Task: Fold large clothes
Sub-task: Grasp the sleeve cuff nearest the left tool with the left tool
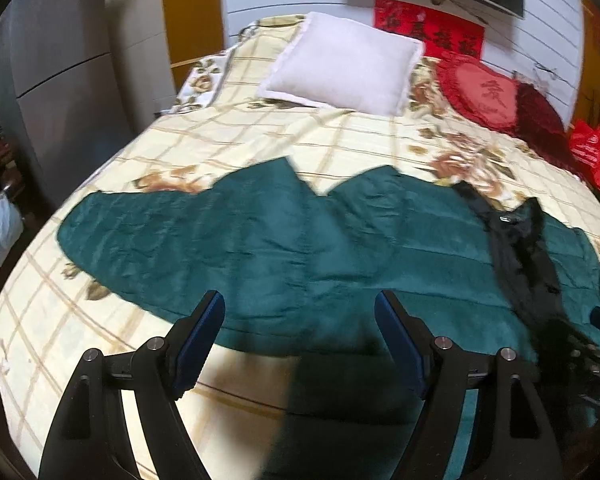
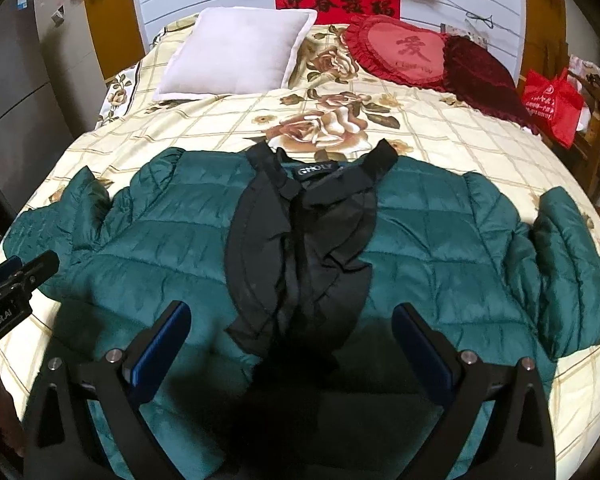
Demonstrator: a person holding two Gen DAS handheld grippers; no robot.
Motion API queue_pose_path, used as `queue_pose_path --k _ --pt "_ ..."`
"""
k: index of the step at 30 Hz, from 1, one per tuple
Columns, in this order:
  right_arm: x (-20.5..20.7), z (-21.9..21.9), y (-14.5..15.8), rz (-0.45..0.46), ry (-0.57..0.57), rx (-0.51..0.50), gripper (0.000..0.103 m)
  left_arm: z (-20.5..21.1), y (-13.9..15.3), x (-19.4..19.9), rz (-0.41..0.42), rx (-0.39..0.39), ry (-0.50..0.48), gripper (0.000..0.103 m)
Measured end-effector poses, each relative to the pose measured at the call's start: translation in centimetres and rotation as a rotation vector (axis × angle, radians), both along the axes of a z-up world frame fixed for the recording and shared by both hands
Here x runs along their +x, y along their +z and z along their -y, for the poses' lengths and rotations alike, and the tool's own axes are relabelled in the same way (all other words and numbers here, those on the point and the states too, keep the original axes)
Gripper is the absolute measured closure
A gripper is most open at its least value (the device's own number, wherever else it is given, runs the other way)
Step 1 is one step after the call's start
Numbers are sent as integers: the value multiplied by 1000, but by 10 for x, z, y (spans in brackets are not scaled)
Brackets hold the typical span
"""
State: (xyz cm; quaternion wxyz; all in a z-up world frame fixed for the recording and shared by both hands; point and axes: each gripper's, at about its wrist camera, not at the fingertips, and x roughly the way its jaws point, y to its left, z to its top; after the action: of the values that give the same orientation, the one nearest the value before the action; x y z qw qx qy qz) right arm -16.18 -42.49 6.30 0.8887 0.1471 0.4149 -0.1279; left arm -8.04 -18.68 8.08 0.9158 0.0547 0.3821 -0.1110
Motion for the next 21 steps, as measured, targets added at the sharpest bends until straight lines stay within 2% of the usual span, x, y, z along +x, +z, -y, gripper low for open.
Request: queue_pose_path --k 5,8,12,16,21 --pt "4 -8 -2 -8 21 -8 1 -43 -3 20 -6 -13 87 26" --pt "4 -9 -4 -13 24 6 1 -76 -10 37 -31 -38 172 26" --pt "2 -7 -8 -26 20 18 1 -131 -21 67 -78 -109 302 26" --pt "1 -6 -8 -30 23 14 1 -174 -26 90 -60 -124 403 26" --pt "1 -5 -8 -27 24 8 1 -231 -43 121 -87 -236 548 28"
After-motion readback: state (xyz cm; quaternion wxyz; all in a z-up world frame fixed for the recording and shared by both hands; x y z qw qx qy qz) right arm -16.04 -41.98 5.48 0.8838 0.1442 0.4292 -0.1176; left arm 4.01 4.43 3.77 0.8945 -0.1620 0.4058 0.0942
